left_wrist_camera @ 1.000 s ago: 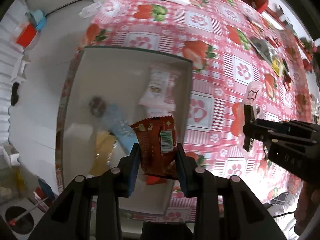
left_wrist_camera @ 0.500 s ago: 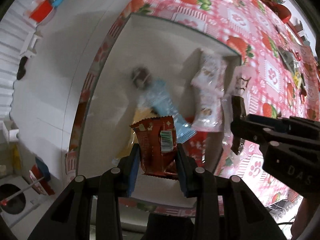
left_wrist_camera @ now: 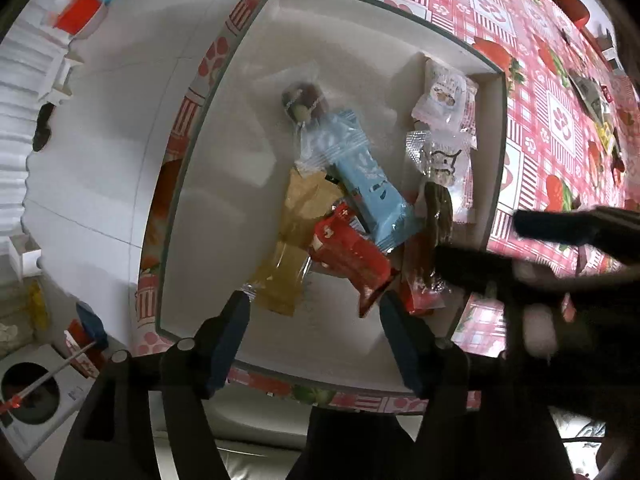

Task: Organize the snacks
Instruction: 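Open both tools to drop the red wrapper and brown-stick bag into the tray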

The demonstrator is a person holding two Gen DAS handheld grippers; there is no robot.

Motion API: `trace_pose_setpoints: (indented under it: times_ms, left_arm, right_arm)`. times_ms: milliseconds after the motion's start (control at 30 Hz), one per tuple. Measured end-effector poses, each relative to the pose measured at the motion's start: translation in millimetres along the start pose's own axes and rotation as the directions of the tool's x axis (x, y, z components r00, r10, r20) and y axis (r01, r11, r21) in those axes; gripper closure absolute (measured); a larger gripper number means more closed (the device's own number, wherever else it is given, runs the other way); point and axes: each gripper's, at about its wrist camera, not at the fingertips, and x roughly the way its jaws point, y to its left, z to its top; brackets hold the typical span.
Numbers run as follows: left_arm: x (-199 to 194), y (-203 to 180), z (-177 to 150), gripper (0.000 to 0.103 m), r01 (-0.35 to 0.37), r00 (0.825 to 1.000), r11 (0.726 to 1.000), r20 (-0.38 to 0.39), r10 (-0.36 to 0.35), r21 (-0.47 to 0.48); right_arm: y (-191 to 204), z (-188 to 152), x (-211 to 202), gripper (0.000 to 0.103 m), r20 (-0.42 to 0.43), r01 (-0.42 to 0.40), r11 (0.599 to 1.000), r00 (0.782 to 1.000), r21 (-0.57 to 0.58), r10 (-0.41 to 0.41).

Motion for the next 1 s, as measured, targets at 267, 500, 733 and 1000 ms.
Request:
trace_pose_setpoints:
  times_ms: [267,500,733,1000]
  left_arm:
    - [-7.5,10.5,0.2,0.025,0.000,1.000,1.000,0.007,0.001,-0.017]
    - [-18.9,1.0,9.8,0.025,-0.019,1.000,1.000,0.007,0.019,-0.019]
    - [-24.5,-9.9,27.7,0.025,-0.046,0.999,0.999,0.001,0.046,-0.018]
    - [-25.2,-43.7,18.3,0.025,-0.055,0.998,0.998,-0.015,0.055,0.021]
  right_arm:
    - [-8.4,-5.1,-2.2,0.014,-0.042,0.054,0.998,0.998,0.008,-0.054]
    - [-59.0,-21.4,-7.1,0.000,-0.063,0.048,0.992,0.997,0.120,-0.041]
    - [-137.5,-54.5,-19.0,0.000,-0.035,0.052,0.944,0.998,0.325,-0.043]
    - [-225.0,-121.5,-14.7,0.000,-0.044,0.036,0.843,0.999,0.537,-0.015]
